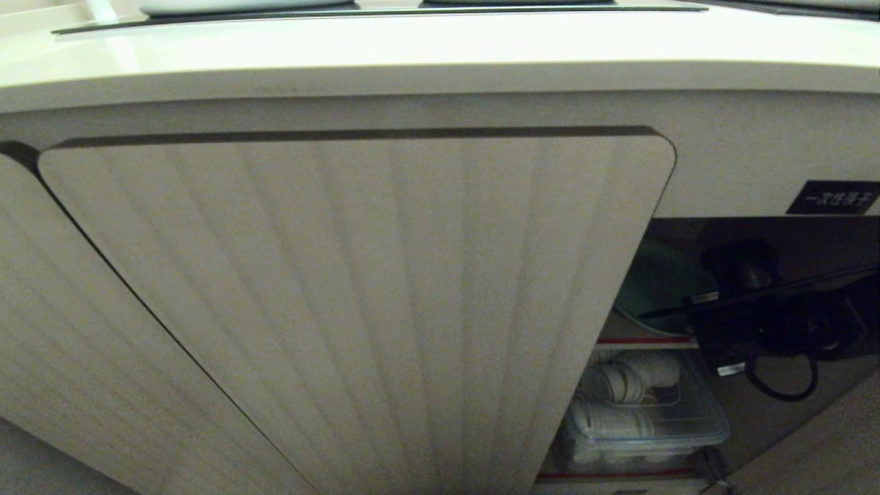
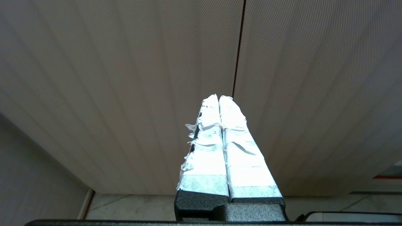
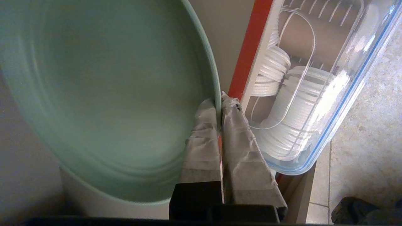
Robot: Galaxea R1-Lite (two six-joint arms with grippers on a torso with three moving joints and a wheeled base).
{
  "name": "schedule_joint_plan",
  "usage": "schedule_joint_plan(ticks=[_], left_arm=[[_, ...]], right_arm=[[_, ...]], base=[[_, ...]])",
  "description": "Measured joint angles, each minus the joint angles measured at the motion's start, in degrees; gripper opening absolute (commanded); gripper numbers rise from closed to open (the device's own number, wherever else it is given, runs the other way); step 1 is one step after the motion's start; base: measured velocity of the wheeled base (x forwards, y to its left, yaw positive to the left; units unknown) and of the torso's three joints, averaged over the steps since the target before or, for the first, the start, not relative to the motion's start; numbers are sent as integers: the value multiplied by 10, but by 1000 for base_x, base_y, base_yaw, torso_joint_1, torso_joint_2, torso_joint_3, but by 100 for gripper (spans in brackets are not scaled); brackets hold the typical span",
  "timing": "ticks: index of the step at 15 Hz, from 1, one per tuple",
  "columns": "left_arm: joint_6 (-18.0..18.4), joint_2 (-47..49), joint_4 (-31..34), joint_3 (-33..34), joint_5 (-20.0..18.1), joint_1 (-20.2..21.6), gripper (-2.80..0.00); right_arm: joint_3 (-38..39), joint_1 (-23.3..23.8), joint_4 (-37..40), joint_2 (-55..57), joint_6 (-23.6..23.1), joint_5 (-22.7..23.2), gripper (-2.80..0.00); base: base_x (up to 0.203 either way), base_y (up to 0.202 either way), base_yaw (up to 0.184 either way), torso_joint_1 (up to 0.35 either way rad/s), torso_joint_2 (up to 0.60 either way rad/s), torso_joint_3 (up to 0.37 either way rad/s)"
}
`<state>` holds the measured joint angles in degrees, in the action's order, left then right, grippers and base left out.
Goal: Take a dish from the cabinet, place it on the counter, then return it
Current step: Put it back into the cabinet
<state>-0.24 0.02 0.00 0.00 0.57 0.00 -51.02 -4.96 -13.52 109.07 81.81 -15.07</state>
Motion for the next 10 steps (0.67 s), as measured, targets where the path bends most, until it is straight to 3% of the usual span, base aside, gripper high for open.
schedule_joint_plan(ticks=[6, 7, 10], left_arm=[[0, 0, 0, 0, 0, 0, -280], [0, 0, 0, 0, 0, 0, -280], [0, 0, 0, 0, 0, 0, -280]], right_arm=[[-7, 1, 1, 3, 0, 1, -280], [-7, 1, 3, 3, 0, 1, 0], [-7, 0, 2, 2, -1, 1, 0]], base=[[0, 0, 0, 0, 0, 0], [0, 0, 0, 0, 0, 0], [0, 0, 0, 0, 0, 0]])
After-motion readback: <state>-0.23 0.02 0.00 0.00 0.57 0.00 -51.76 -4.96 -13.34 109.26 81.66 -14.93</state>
